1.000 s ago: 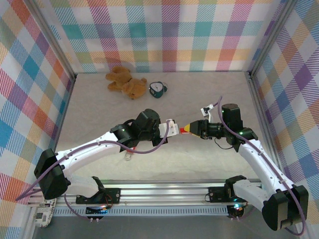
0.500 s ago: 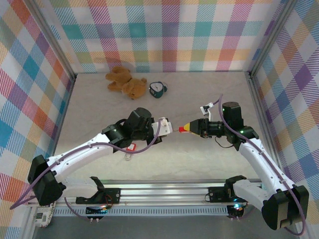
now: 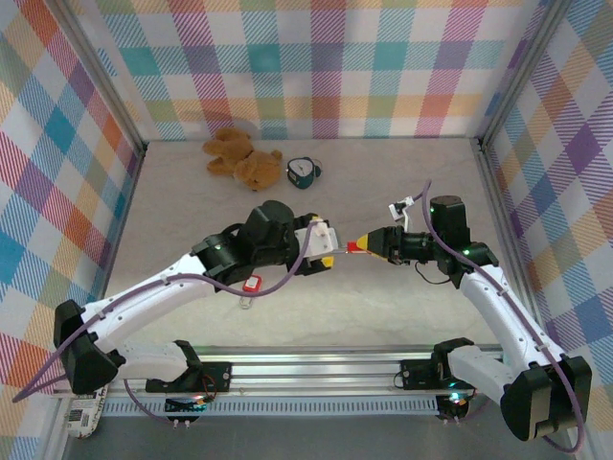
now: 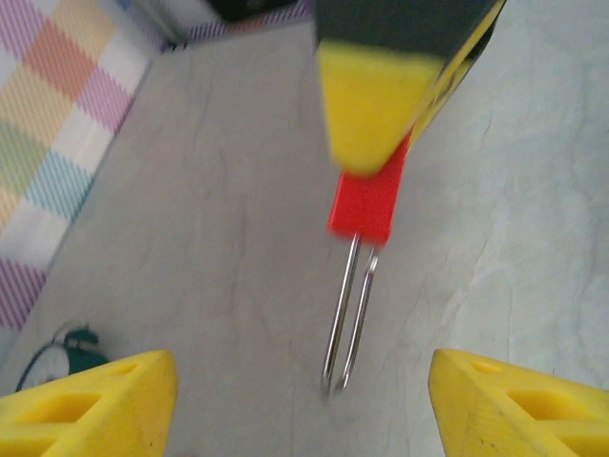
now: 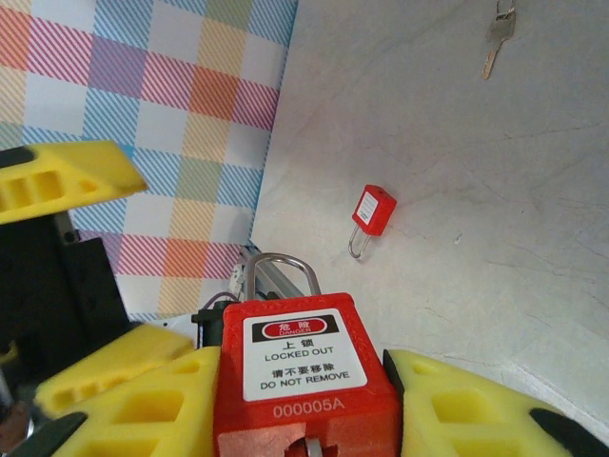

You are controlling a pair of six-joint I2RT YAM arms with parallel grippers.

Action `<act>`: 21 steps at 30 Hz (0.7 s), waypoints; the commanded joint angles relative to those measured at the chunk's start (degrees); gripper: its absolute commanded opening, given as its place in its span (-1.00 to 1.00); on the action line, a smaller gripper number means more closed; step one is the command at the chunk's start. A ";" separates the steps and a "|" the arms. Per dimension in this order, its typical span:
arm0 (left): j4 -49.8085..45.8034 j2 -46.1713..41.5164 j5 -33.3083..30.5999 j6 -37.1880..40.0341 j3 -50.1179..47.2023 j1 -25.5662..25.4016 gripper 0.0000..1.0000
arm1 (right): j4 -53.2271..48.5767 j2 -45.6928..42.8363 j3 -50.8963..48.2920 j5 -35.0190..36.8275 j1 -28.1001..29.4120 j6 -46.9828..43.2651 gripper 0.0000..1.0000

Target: Unlock with the key

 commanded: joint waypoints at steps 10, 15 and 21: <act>7.12 8.33 4.05 -0.07 2.57 -2.01 0.24 | -1.34 -0.80 2.10 -1.18 0.97 -0.56 -0.55; 8.97 9.23 3.65 -0.13 2.10 -2.01 0.17 | -1.14 -0.21 2.50 -1.35 1.24 -0.76 -0.55; 9.04 10.68 3.36 -0.35 1.55 -2.02 -0.15 | -0.63 -0.11 3.22 -1.35 1.25 -0.67 -0.57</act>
